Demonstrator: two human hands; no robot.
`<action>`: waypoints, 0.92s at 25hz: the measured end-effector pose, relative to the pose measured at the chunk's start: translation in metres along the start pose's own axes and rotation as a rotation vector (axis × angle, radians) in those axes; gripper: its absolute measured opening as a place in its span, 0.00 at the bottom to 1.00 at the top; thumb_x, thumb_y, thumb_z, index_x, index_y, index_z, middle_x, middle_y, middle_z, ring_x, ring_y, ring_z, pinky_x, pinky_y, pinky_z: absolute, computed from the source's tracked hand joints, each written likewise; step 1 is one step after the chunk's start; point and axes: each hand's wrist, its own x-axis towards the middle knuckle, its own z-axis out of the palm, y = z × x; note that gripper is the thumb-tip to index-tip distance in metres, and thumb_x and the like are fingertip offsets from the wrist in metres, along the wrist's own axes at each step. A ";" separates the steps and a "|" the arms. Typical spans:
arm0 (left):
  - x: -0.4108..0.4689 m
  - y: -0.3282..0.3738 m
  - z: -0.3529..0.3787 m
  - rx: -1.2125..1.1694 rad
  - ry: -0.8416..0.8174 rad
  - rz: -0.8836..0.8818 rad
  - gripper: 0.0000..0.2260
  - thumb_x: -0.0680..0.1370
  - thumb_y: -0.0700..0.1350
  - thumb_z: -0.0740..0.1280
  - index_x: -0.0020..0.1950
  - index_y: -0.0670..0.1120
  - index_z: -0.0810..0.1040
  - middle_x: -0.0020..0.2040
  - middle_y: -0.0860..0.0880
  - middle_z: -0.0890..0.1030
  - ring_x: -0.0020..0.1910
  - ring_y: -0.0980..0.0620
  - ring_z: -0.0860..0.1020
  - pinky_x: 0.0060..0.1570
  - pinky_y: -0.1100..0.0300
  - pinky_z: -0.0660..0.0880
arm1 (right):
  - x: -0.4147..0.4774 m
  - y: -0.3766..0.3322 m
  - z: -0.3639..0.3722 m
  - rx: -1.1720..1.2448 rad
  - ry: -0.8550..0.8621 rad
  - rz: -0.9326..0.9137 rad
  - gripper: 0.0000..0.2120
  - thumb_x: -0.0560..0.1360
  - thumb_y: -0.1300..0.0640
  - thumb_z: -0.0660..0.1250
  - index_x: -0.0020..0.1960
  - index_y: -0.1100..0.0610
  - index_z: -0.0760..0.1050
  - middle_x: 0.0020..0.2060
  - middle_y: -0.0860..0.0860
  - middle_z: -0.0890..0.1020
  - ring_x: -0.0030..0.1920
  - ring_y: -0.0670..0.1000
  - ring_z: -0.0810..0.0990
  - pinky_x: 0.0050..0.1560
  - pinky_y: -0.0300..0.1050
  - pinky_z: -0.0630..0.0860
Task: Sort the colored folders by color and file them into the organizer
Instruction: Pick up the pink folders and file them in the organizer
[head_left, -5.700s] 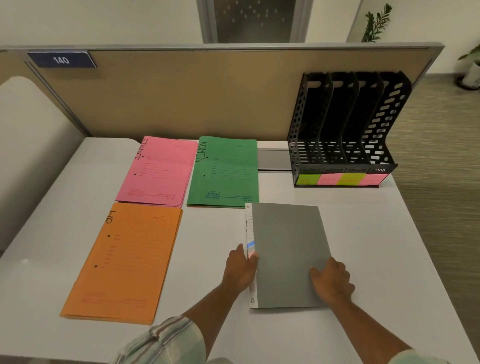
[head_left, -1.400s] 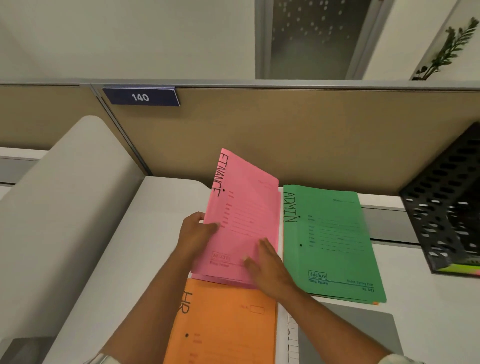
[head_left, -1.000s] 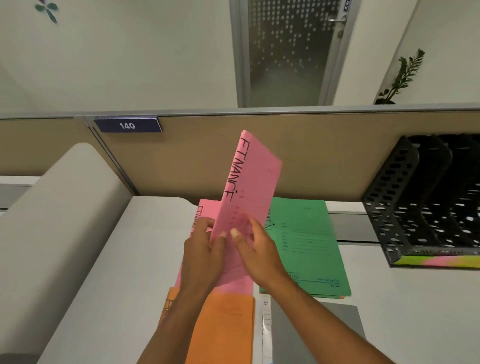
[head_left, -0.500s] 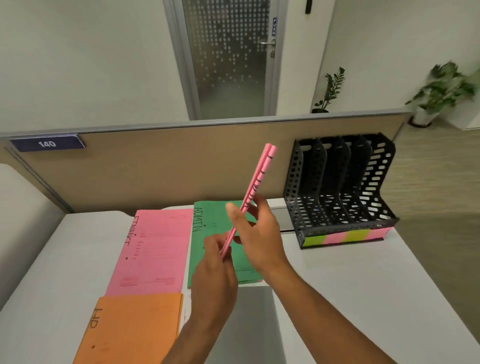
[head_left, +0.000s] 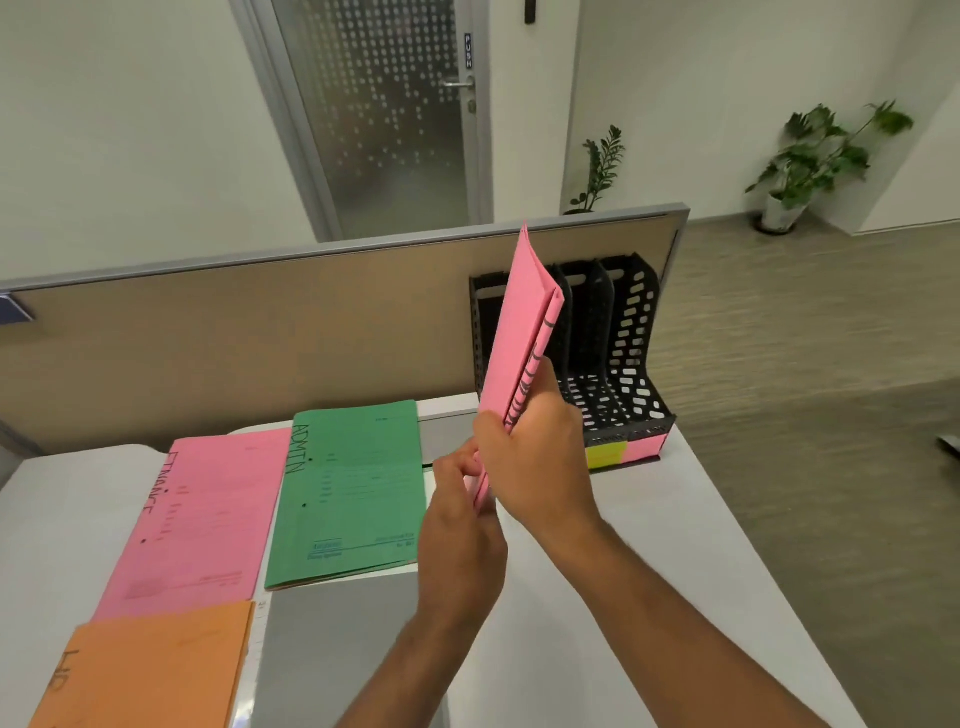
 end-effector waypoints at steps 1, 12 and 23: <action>0.003 0.008 0.011 -0.012 -0.043 -0.013 0.18 0.83 0.38 0.68 0.60 0.58 0.66 0.48 0.66 0.81 0.42 0.56 0.82 0.34 0.58 0.81 | 0.003 0.004 -0.011 -0.031 0.020 -0.017 0.23 0.77 0.59 0.66 0.69 0.48 0.69 0.39 0.39 0.79 0.43 0.41 0.82 0.34 0.32 0.80; 0.048 0.074 0.118 -0.277 -0.496 -0.115 0.18 0.75 0.68 0.62 0.59 0.62 0.80 0.43 0.60 0.84 0.45 0.58 0.84 0.41 0.62 0.82 | 0.040 0.034 -0.103 -0.160 0.326 -0.168 0.14 0.82 0.54 0.65 0.67 0.52 0.73 0.41 0.44 0.80 0.41 0.48 0.83 0.42 0.51 0.85; 0.127 0.068 0.191 -0.330 -0.388 -0.124 0.26 0.79 0.65 0.64 0.70 0.51 0.76 0.51 0.59 0.85 0.53 0.66 0.83 0.38 0.73 0.79 | 0.126 0.088 -0.109 -0.232 0.214 -0.215 0.21 0.82 0.57 0.65 0.74 0.52 0.69 0.48 0.53 0.83 0.43 0.45 0.76 0.47 0.39 0.79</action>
